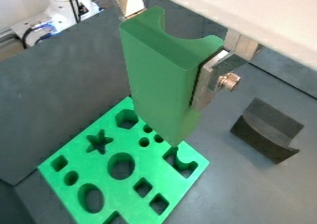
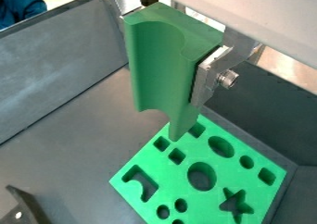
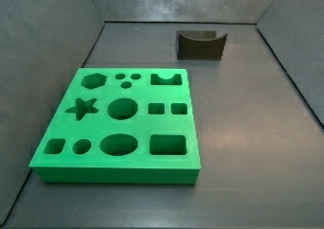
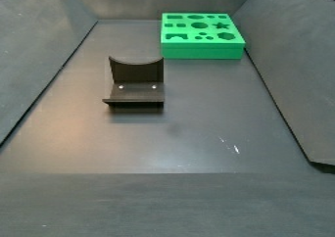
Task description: Insert the arch object.
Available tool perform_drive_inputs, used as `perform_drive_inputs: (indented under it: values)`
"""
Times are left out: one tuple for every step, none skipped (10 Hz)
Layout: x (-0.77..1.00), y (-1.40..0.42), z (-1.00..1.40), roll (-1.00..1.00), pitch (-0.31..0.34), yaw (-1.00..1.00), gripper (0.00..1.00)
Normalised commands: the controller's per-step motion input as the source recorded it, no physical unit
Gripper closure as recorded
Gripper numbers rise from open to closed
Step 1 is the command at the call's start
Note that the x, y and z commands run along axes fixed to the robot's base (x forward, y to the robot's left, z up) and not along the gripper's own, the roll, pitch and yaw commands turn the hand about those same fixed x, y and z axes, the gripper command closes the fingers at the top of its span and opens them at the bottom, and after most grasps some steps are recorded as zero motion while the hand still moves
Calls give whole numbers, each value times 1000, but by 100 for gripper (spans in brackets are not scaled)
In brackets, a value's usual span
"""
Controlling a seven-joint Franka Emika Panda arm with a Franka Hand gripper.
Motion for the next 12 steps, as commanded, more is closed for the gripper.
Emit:
perform_drive_inputs:
  values:
    - [629, 406, -1000, 0, 0, 0, 100]
    - [600, 446, -1000, 1, 0, 0, 100]
    - [457, 351, -1000, 0, 0, 29, 100]
    - [94, 223, -1000, 56, 0, 300, 100]
    - [77, 120, -914, 117, 10, 263, 100]
    - [149, 0, -614, 256, 100, 197, 100]
    - [106, 0, -534, 286, 130, 163, 100]
    - [300, 0, -671, 257, 76, 57, 100]
    - [437, 0, -840, 174, 83, 0, 100]
    - [357, -3, -1000, 9, 59, -226, 100]
    - [226, -63, -1000, 0, 74, -246, 100]
    - [0, 0, -1000, 0, 73, -151, 100]
